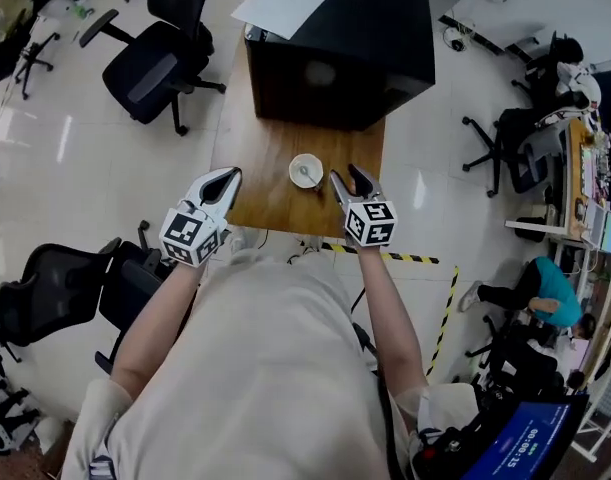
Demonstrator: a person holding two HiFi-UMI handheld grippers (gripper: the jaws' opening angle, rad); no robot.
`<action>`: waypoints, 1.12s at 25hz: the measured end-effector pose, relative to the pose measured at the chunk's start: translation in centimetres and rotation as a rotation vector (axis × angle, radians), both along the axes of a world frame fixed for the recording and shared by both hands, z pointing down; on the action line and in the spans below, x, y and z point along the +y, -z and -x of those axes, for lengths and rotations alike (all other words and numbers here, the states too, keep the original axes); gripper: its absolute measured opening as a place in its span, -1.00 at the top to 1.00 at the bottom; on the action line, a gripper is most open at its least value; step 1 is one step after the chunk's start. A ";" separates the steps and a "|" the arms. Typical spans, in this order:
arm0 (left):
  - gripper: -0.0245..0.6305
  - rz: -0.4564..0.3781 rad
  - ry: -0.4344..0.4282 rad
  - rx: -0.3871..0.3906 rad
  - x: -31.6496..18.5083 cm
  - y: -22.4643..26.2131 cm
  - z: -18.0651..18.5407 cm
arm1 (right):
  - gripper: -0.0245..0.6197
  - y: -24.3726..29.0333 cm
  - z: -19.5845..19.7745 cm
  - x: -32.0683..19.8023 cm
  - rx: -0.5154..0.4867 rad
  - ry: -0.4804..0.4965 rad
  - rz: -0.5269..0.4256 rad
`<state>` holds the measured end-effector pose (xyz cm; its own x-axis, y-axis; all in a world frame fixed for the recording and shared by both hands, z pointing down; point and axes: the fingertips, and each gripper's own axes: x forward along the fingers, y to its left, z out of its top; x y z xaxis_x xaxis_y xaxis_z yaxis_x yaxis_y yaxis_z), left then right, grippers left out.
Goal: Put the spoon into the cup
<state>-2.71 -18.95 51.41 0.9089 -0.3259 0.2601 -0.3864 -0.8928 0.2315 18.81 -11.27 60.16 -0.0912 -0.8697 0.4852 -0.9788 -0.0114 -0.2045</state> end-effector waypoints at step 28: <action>0.91 0.071 -0.130 -0.019 1.3 -2.0 -0.3 | 0.45 9.0 2.2 8.5 0.005 -0.274 -0.299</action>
<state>-2.39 -17.61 53.37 0.9371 -0.1858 0.2955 -0.2732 -0.9173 0.2898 16.61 -2.73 51.16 0.1648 -0.9644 0.2070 -0.9488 -0.2124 -0.2338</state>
